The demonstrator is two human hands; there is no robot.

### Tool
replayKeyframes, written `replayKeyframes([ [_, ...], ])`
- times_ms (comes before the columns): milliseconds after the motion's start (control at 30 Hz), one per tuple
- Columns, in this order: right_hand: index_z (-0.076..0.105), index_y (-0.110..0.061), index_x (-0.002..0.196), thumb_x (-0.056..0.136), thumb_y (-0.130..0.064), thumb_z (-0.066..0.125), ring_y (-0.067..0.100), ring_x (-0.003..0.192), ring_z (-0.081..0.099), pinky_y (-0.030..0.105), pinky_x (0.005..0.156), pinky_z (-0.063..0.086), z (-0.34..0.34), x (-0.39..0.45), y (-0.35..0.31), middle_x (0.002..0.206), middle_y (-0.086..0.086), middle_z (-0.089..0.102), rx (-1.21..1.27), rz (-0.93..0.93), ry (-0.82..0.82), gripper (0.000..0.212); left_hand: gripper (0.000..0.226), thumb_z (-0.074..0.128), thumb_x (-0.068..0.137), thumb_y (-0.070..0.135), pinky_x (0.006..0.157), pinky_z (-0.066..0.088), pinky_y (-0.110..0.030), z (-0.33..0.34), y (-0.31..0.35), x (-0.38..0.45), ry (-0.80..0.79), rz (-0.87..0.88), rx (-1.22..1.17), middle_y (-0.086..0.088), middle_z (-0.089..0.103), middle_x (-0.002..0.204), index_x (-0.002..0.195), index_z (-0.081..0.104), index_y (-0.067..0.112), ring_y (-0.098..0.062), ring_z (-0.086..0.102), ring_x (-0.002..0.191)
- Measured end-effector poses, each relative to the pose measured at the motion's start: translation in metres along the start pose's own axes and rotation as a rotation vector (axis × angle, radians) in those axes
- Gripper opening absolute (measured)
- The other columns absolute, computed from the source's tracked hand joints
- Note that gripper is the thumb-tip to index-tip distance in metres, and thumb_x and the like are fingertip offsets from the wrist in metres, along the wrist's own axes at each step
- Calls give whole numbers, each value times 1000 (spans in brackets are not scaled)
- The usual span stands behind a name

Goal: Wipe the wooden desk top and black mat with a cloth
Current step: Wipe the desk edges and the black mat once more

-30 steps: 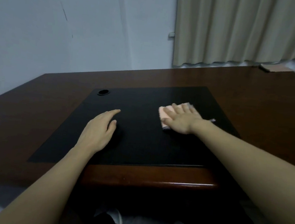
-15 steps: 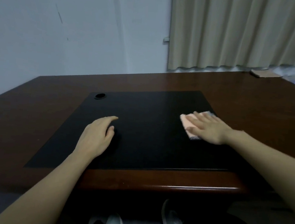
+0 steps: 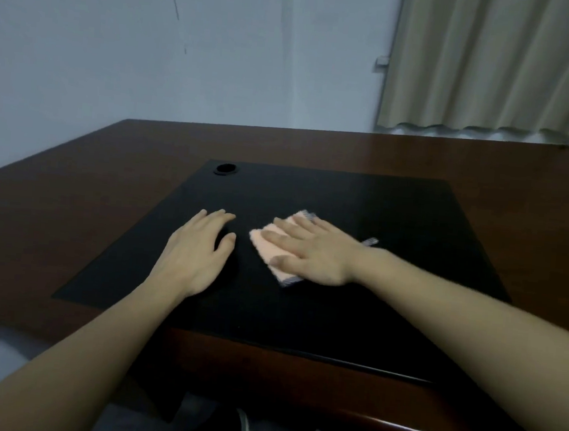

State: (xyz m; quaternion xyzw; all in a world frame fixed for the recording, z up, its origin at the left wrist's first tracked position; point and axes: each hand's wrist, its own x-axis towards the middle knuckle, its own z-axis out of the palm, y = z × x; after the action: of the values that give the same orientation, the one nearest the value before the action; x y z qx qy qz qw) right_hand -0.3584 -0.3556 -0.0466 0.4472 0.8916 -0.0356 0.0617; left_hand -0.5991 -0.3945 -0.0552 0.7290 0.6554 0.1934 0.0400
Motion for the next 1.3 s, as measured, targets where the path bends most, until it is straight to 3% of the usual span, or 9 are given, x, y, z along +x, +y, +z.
replayKeyframes([
  [167,-2,-40,160,103,-62,16,25,157,-4,43,126,-2,-8,6,111,171,-2,-4,36,319,-1,64,49,36,106,41,125,16,-40,-1,2,-1,-15,20,-1,9,29,163,153,37,30,-14,11,154],
  [267,-1,-45,160,101,-67,15,29,157,-3,50,124,-2,-9,44,117,171,-4,-5,75,431,0,65,48,37,106,41,126,14,-40,-2,3,0,-38,26,2,11,27,163,153,36,32,-13,9,154],
  [367,-2,-45,159,99,-69,13,32,156,-5,52,124,-5,-13,86,74,170,-3,-8,50,364,-14,67,49,38,105,41,126,13,-40,-2,4,1,-41,20,-2,11,26,164,153,35,32,-13,8,154],
  [533,-7,-39,160,103,-63,11,29,156,-12,50,125,-8,-12,91,-29,169,-4,-13,-11,12,-16,65,54,39,104,40,126,15,-40,0,2,-1,27,13,-30,10,22,166,157,30,29,-10,7,154],
  [633,-6,-42,159,102,-65,12,20,155,-12,41,125,-9,-7,61,-22,169,-8,-12,8,-186,4,64,58,37,105,40,126,12,-38,1,2,-3,44,8,-45,11,13,167,159,23,29,-8,2,154],
  [767,-4,-39,160,82,-85,-7,20,156,-6,39,125,-6,-14,50,63,170,-3,-6,0,-3,-11,91,61,37,105,42,126,9,-38,0,2,-1,11,-4,-34,11,6,168,161,15,29,-10,0,154],
  [933,-1,-43,160,102,-64,14,25,157,-4,49,125,0,-8,57,97,171,-5,-6,27,344,11,64,60,35,106,43,126,11,-39,-1,3,0,-3,5,-36,11,8,168,161,16,29,-11,1,155],
  [1100,-5,-43,160,103,-64,13,26,156,-8,48,125,-6,-4,21,26,170,-5,-11,-5,187,-13,63,59,33,106,46,126,13,-41,-1,2,2,-25,13,-18,9,12,168,160,17,29,-13,5,155],
  [1300,-11,-52,155,100,-69,13,8,149,-23,35,123,-13,8,-94,13,163,-18,-22,36,-12,-53,62,56,34,106,45,125,17,-43,-2,4,1,-35,71,15,6,20,166,159,25,28,-17,12,154],
])
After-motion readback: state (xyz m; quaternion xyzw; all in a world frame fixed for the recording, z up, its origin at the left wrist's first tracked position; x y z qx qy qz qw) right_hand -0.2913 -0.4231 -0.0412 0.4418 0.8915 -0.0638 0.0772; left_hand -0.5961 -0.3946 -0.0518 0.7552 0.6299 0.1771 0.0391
